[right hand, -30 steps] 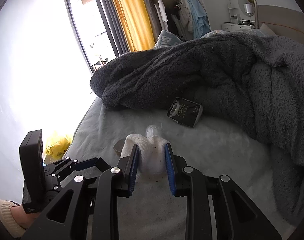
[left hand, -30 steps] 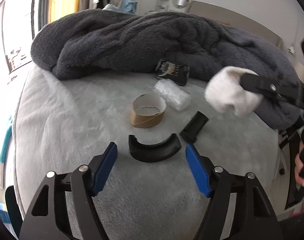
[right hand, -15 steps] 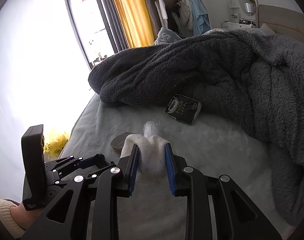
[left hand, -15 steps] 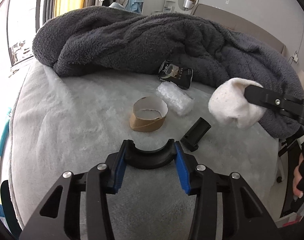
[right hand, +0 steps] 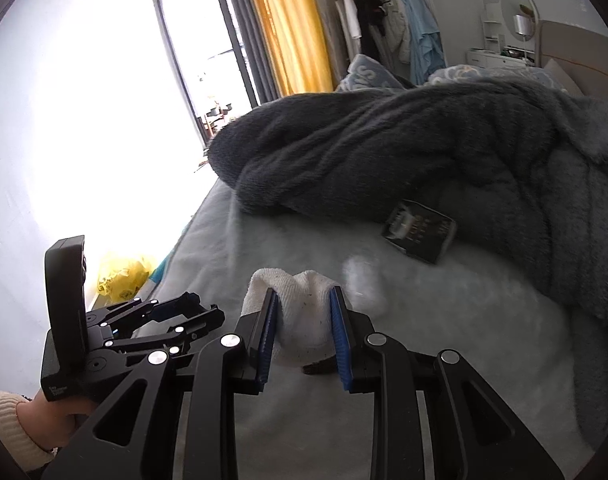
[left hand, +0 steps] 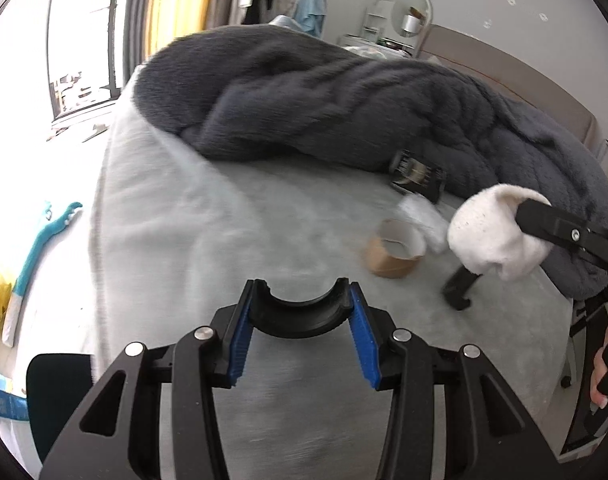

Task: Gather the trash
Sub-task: 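Carry the black piece and sock to the bin and open the left gripper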

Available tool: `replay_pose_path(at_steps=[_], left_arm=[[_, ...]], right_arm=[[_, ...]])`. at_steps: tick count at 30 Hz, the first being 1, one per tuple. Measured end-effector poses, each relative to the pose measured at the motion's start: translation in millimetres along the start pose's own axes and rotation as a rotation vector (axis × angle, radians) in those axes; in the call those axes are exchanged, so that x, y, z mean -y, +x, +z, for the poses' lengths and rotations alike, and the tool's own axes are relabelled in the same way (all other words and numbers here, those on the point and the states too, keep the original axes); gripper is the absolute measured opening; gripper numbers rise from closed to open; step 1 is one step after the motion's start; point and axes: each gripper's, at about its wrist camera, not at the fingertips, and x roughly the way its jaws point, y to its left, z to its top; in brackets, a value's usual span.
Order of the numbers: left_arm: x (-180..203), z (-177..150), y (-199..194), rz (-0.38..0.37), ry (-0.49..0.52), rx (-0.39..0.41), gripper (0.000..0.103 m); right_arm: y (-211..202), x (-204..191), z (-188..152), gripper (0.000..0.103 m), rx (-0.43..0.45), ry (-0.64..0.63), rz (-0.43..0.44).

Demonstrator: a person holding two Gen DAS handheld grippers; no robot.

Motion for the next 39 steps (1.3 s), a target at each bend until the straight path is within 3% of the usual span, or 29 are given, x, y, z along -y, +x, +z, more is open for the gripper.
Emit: replay_pose_path(at_steps=[19, 39], left_arm=[[-98, 2, -51, 0.090, -0.043, 0.029, 0.048], [-212, -39, -57, 0.189, -0.143, -0.171, 0.048]], right_arm=[[48, -88, 17, 0.027, -0.041, -0.076, 0.076], [102, -190, 22, 0.027, -0.105, -0.170, 0.182]])
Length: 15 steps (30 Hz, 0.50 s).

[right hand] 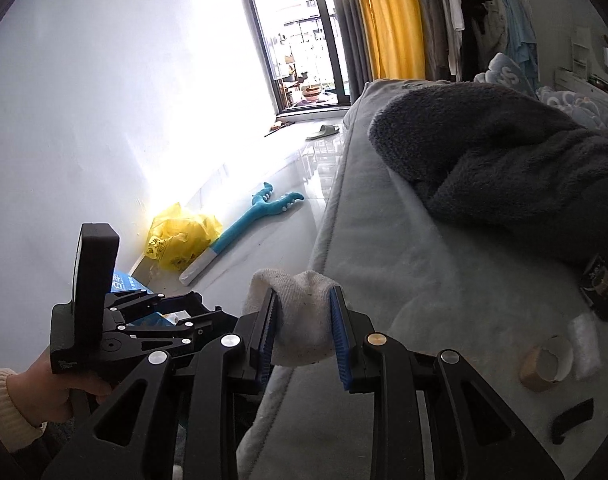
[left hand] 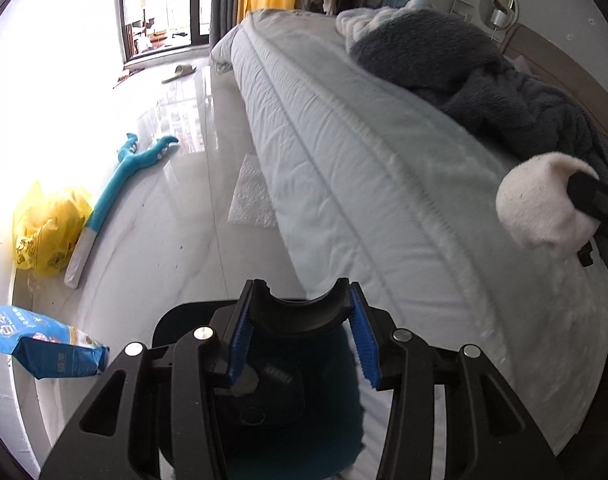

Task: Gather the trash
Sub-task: 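Carry the black piece and sock to the bin and open the left gripper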

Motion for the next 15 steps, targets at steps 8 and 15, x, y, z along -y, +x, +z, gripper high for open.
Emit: replay_pose_path(at_steps=[8, 15], left_arm=[[-34, -18, 14, -0.006, -0.017, -0.099, 0.048], [-65, -31, 23, -0.005, -0.062, -0.168, 0.048]], right_arm=[[31, -37, 3, 0.027, -0.047, -0.051, 0.047], [57, -60, -4, 0.027, -0.100, -0.081, 0.073]])
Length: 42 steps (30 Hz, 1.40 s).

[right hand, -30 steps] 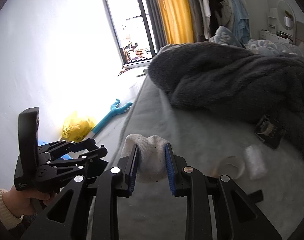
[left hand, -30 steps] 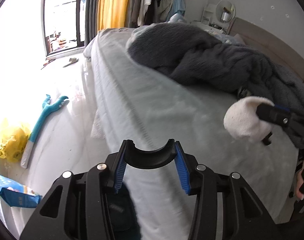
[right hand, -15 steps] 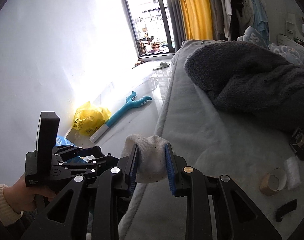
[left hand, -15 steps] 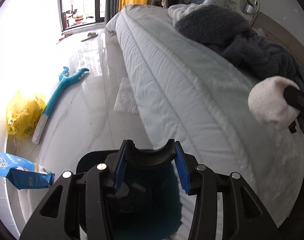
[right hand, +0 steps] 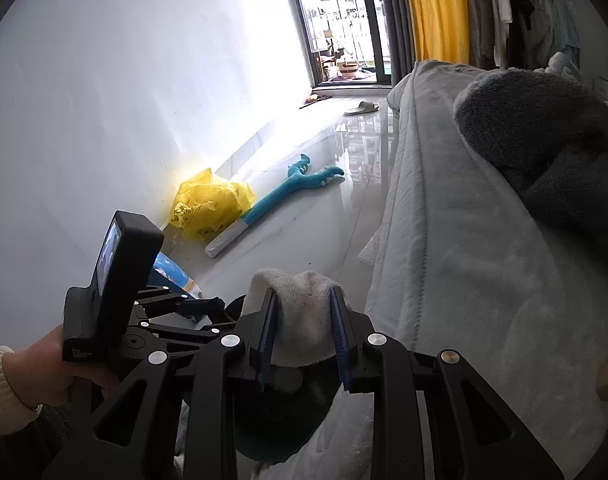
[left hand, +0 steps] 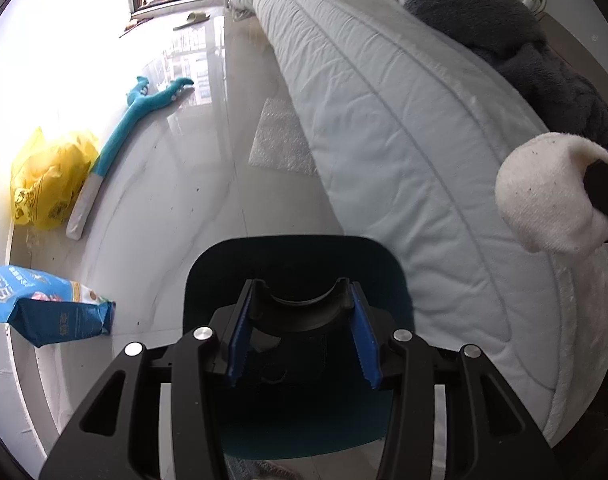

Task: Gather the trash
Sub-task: 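Carry the black piece and sock to the bin and open the left gripper, then open the right gripper over the black bin to drop the sock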

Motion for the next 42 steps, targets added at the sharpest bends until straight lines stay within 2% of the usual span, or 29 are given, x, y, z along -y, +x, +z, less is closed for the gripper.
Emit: replay_pose_path(at_steps=[10, 15, 18, 22, 35, 42], left_arm=[[-31, -12, 8, -0.014, -0.034, -0.080, 0.051], [-37, -13, 3, -0.033, -0.030, -0.067, 0.069], [-40, -12, -4, -0.047, -0.023, -0.035, 0.076], [-47, -8, -17, -0.059, -0.026, 0.025, 0.080], [-71, 4, -62, -0.124, -0.101, 0.229, 0.083], [-73, 10, -85, -0.137, -0.111, 0.340, 0.085]], right_arm=[[36, -22, 3, 0.027, -0.053, -0.020, 0.019], [56, -28, -3, 0.027, -0.103, -0.019, 0.030], [72, -31, -7, 0.027, -0.139, -0.017, 0.027], [91, -34, -11, 0.027, -0.187, -0.015, 0.015], [138, -44, -31, 0.027, -0.323, 0.000, -0.008], [151, -50, -41, 0.033, -0.397, -0.004, 0.009]])
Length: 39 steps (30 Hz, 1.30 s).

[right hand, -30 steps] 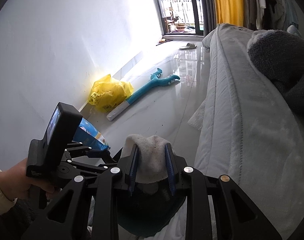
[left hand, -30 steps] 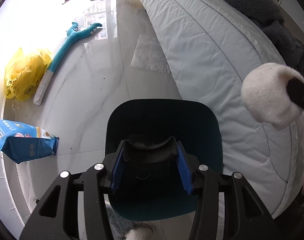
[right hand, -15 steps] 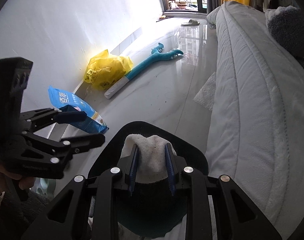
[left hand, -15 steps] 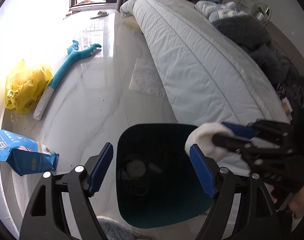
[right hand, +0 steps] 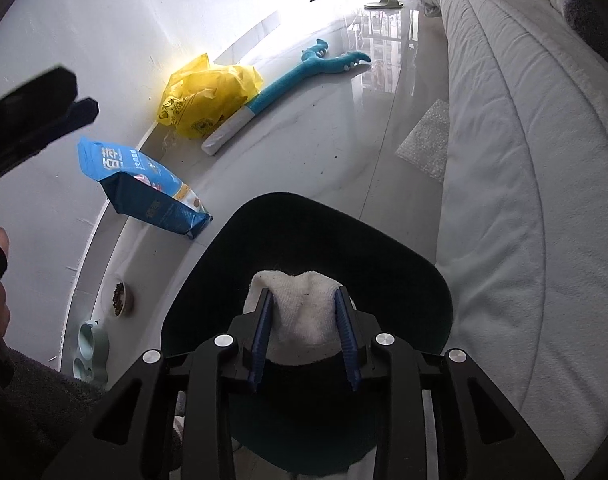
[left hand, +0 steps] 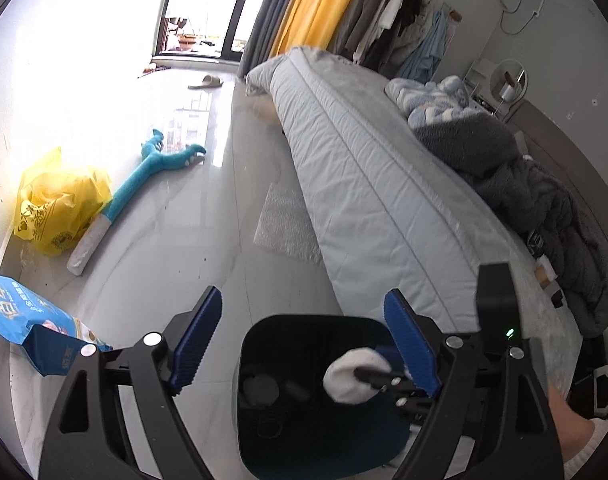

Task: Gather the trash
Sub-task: 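Open the right gripper over the black bin to drop the sock, then move both tools back over the bed toward the black piece and tape core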

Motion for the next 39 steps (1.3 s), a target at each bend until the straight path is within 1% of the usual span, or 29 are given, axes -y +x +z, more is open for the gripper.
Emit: replay_pose_path(at_steps=[1, 2, 3, 5, 7, 10, 13, 15, 20, 24, 29, 32, 39], left_arm=[[0, 1, -2, -0.004, -0.002, 0.012, 0.085], [1, 2, -4, -0.007, -0.004, 0.025, 0.085], [4, 4, -7, -0.014, -0.006, 0.042, 0.085], [10, 7, -13, -0.019, 0.005, 0.069, 0.085], [15, 10, -19, 0.007, 0.029, 0.096, 0.085], [26, 14, -30, 0.015, 0.059, 0.146, 0.085], [41, 15, -36, 0.032, 0.108, 0.186, 0.086], [53, 16, -36, 0.047, 0.148, 0.192, 0.086], [84, 18, -38, 0.021, 0.196, 0.220, 0.088], [109, 21, -39, 0.021, 0.225, 0.244, 0.088], [134, 22, -36, 0.003, 0.248, 0.264, 0.091], [150, 22, -32, -0.015, 0.254, 0.266, 0.092], [183, 18, -19, -0.055, 0.269, 0.250, 0.093]], right_arm=[[1, -1, -1, 0.033, -0.004, -0.006, -0.003], [1, -2, -1, 0.037, -0.010, -0.013, -0.002], [0, -4, -2, 0.044, -0.011, -0.017, 0.001], [-4, -4, -3, 0.051, -0.002, -0.021, 0.002], [-11, -1, -4, 0.052, 0.010, -0.011, 0.013], [-25, 3, -2, 0.052, 0.047, -0.002, 0.025], [-44, 5, 0, 0.057, 0.102, -0.009, 0.030], [-57, 8, -1, 0.058, 0.133, -0.014, 0.025], [-80, 23, -5, 0.059, 0.179, -0.001, 0.005], [-101, 40, -12, 0.061, 0.216, 0.015, -0.017], [-134, 61, -22, 0.063, 0.289, 0.036, -0.041], [-150, 76, -30, 0.065, 0.324, 0.055, -0.058], [-178, 114, -53, 0.066, 0.367, 0.112, -0.102]])
